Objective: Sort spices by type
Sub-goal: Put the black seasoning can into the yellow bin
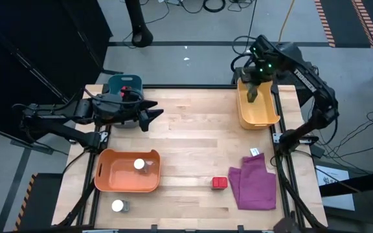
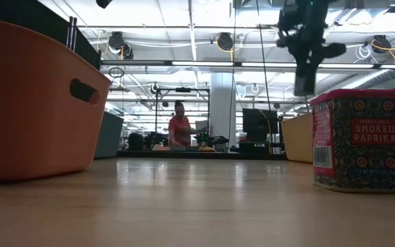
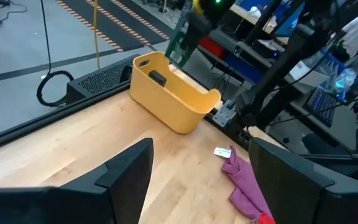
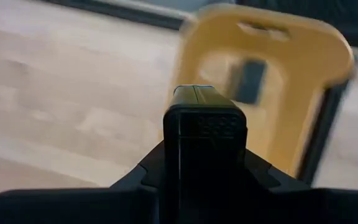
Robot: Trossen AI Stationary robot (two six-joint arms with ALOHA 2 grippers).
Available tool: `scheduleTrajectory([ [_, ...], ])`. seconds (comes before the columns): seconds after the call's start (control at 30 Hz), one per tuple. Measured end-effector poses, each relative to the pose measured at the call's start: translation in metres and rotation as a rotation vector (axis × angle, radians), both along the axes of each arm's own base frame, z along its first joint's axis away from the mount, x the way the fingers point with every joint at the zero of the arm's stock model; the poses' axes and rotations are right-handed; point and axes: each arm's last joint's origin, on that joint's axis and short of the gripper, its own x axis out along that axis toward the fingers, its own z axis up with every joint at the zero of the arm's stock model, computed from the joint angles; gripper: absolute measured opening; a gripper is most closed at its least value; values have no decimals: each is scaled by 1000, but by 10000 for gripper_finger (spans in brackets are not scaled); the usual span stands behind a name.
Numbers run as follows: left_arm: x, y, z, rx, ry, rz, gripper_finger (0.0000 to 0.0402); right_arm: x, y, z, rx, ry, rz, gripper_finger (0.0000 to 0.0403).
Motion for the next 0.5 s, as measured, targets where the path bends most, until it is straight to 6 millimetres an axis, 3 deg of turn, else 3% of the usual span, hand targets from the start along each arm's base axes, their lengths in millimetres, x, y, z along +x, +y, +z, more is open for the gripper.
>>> scheduleTrajectory([
  [0.2,0,0,1,-7,-12,2,269,-10,-13,-34,71,40,-55,96],
  [0.5,2,0,6,-4,-71,0,269,-11,-11,-104,175,102,-67,96],
])
